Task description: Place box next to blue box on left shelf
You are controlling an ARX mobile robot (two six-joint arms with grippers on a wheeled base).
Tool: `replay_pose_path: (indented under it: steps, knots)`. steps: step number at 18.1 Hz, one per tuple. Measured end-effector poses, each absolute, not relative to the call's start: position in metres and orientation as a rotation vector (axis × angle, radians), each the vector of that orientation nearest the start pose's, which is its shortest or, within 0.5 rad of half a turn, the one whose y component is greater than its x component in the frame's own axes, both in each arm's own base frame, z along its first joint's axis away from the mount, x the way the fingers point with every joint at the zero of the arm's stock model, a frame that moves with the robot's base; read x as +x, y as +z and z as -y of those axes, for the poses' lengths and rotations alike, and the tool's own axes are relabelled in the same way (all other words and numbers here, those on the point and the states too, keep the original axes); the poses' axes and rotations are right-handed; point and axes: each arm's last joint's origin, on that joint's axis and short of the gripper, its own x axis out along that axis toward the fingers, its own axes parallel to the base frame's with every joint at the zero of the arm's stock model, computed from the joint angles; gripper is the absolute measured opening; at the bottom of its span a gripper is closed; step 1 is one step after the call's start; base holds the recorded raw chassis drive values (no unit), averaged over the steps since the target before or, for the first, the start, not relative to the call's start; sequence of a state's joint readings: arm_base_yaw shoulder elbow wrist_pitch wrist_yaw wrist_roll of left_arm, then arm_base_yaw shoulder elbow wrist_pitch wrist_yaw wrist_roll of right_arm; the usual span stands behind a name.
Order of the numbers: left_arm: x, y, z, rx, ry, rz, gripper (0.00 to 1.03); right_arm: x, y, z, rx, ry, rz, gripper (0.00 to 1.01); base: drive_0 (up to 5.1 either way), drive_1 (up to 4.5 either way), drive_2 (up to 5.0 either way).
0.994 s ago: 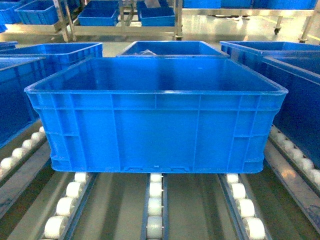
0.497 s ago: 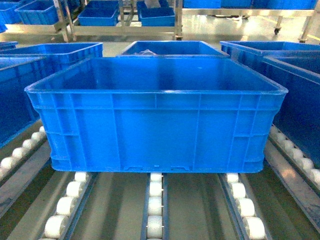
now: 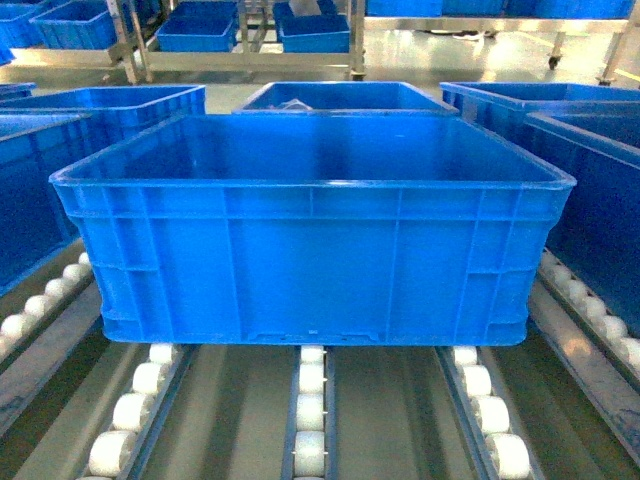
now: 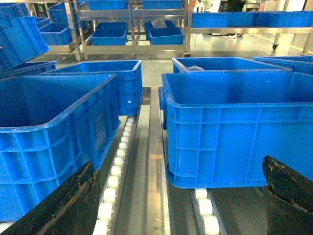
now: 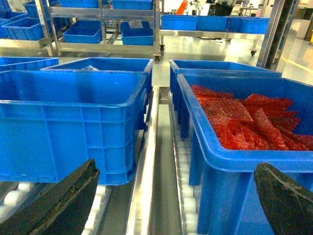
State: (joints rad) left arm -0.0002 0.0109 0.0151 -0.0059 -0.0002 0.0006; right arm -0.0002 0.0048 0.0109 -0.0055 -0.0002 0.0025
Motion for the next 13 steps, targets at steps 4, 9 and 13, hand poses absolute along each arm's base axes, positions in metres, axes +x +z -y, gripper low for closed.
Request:
replay_pose_path:
  steps: [4, 9, 13]
  knots:
    - [0.0975, 0.1672, 0.0, 0.001, 0.0, -0.002, 0.98, 0.0973, 0.1663, 0.0, 0.002, 0.0, 0.001, 0.98, 0.0, 0.0, 0.0]
    - [0.0975, 0.1672, 0.0, 0.001, 0.0, -0.002, 0.98, 0.0973, 0.1663, 0.0, 0.002, 0.0, 0.001, 0.98, 0.0, 0.0, 0.0]
    - [0.0975, 0.1672, 0.0, 0.001, 0.0, -0.002, 0.98, 0.0973, 0.1663, 0.0, 0.002, 0.0, 0.001, 0.98, 0.0, 0.0, 0.0]
